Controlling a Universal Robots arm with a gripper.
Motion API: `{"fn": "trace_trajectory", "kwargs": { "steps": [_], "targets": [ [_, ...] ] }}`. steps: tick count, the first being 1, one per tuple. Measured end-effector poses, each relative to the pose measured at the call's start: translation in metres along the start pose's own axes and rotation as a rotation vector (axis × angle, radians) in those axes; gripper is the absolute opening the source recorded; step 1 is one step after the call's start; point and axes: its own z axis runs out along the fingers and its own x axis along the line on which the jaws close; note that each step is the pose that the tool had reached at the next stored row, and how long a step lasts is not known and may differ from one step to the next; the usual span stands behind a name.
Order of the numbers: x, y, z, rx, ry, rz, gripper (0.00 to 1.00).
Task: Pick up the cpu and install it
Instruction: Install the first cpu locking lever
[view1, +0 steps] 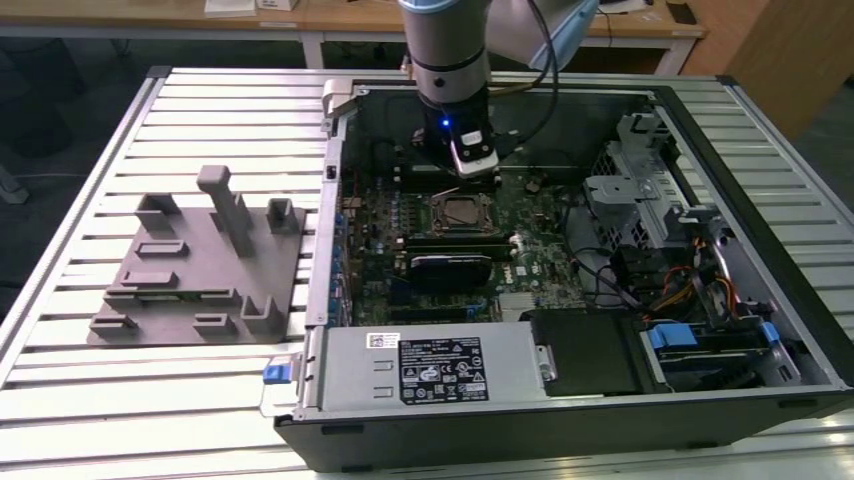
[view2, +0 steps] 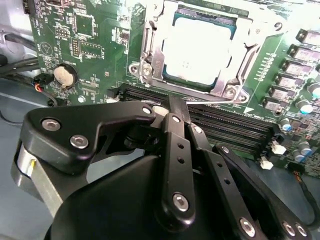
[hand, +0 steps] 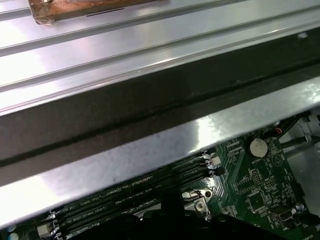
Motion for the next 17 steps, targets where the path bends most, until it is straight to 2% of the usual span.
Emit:
{"fn": "trace_trajectory", "kwargs": {
  "steps": [2,8,11,14,17],
  "targets": [
    [0.0006,0.0010,0.0012,0.0020,-0.0035,0.000,0.11],
    [0.0032,0.0055,0.0046,0.0057,-0.0076,-0.002,0.11],
    [0.0036,0.0056,0.0063,0.0084,-0.0176,-0.004,0.11],
    [0.0041,0.0052,0.0083,0.0051,-0.0300,-0.005,0.11],
    [0.0048,0.0052,0.0091,0.0045,-0.0335,-0.004,0.11]
  ]
}}
